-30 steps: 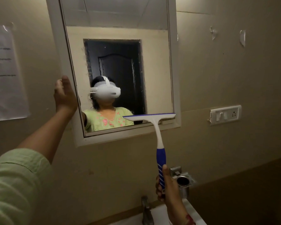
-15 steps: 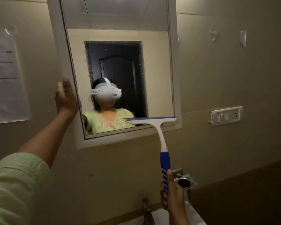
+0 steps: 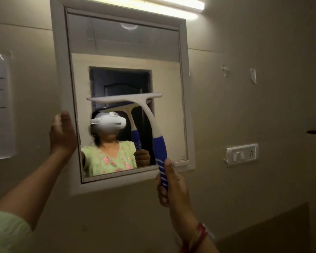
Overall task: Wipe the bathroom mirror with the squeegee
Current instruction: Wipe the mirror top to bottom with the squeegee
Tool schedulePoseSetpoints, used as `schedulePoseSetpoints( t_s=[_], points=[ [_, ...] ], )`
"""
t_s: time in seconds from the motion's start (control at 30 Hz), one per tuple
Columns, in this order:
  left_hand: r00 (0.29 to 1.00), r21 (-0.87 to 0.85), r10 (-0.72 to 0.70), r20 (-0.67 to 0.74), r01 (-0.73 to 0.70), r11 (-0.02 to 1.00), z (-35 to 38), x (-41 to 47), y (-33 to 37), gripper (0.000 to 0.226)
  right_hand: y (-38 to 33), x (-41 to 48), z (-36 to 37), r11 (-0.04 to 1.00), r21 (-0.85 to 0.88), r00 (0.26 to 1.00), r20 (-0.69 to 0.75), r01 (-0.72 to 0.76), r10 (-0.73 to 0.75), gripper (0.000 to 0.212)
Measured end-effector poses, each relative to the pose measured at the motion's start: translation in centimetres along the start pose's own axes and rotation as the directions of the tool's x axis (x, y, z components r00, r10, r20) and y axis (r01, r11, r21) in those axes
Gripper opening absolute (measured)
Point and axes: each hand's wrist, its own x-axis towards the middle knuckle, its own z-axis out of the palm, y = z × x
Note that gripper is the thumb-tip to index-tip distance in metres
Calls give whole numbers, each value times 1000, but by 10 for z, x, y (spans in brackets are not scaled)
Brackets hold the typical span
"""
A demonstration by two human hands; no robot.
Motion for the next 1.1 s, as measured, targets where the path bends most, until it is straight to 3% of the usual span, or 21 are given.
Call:
schedulePoseSetpoints(
  t_s=[0.2, 0.43, 0.6, 0.77, 0.97, 1.1],
  points=[
    [1000, -36, -24, 3, 24, 999, 1, 0, 3, 45, -32, 26, 44, 992, 29, 987, 97, 126, -128, 46],
    [1000, -77, -26, 14, 27, 997, 2, 2, -1, 41, -36, 44, 79, 990, 105, 979, 169, 99, -116, 53],
    [999, -108, -18, 41, 22, 994, 1, 1, -2, 34, -44, 73, 97, 973, 185, 977, 135, 137, -163, 69],
    [999, -157, -9, 36, 14, 988, 0, 2, 0, 28, -61, 104, 115, 934, 223, 951, 72, 279, -301, 59],
    [997, -178, -10, 71, 22, 984, 0, 2, -2, 26, -87, 126, 133, 908, 9, 908, 9, 419, -419, 74],
    [997, -217, 4, 72, 12, 976, 0, 2, -3, 27, -95, 137, 144, 926, 13, 926, 9, 376, -377, 54]
  ],
)
